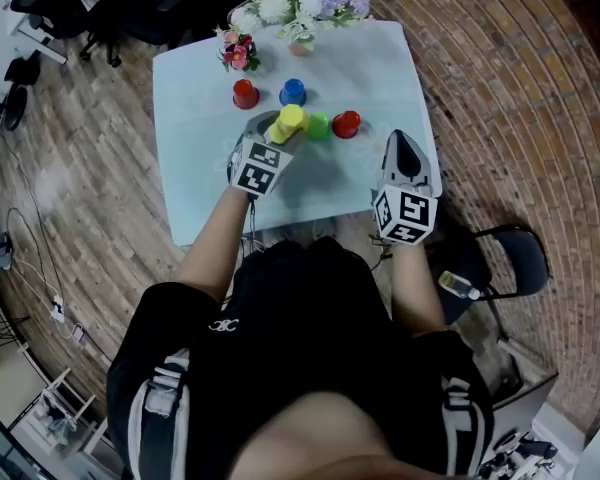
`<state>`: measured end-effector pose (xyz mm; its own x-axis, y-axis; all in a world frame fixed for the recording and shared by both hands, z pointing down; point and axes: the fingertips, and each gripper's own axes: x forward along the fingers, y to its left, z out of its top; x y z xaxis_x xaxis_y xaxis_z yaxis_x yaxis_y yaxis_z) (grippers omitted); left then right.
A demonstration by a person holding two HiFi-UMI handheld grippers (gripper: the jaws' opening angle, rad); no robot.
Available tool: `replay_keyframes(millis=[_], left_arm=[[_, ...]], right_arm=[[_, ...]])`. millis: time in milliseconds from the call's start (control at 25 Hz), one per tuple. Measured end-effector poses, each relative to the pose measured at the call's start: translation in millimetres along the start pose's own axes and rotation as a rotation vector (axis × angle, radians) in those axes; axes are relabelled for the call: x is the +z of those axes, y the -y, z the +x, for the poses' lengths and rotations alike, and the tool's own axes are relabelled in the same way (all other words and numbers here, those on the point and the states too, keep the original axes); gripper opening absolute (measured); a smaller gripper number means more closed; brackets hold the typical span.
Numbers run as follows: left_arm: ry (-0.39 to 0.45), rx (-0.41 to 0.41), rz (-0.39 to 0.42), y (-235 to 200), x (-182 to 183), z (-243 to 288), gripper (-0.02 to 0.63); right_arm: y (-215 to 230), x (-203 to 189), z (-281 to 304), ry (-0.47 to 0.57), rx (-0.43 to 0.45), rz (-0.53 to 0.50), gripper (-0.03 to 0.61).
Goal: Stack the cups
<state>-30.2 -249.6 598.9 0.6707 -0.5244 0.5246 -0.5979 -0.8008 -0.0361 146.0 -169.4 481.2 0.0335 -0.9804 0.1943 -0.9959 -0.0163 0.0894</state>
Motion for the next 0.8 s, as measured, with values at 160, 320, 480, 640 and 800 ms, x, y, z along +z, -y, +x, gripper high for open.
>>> replay_keyframes(millis=[160,320,480,640,800], left_arm=[[-0.041,0.006,0.018,7,-4,18,0.235],[-0.072,-0.006,0.013,10,-9,28,0.235],[-0.049,-0.016,-0.009,10,-7,27,0.285],[0.053,0.002,-0.028,7,16,4,0.318],[0.174,0.059,-0.115,-3,39,-33,0.316]], right_arm=[[9,-7,0,-0.008,-0.007,0.008,0.000],[15,-10,1,-0.015,-0.005,0.015,0.000],[18,-11,2,-0.016,0.004,0.020,0.000],[14,-5,8,0.004,0.031,0.022,0.000],[6,5,18,0.037,0.070,0.036,0.000]])
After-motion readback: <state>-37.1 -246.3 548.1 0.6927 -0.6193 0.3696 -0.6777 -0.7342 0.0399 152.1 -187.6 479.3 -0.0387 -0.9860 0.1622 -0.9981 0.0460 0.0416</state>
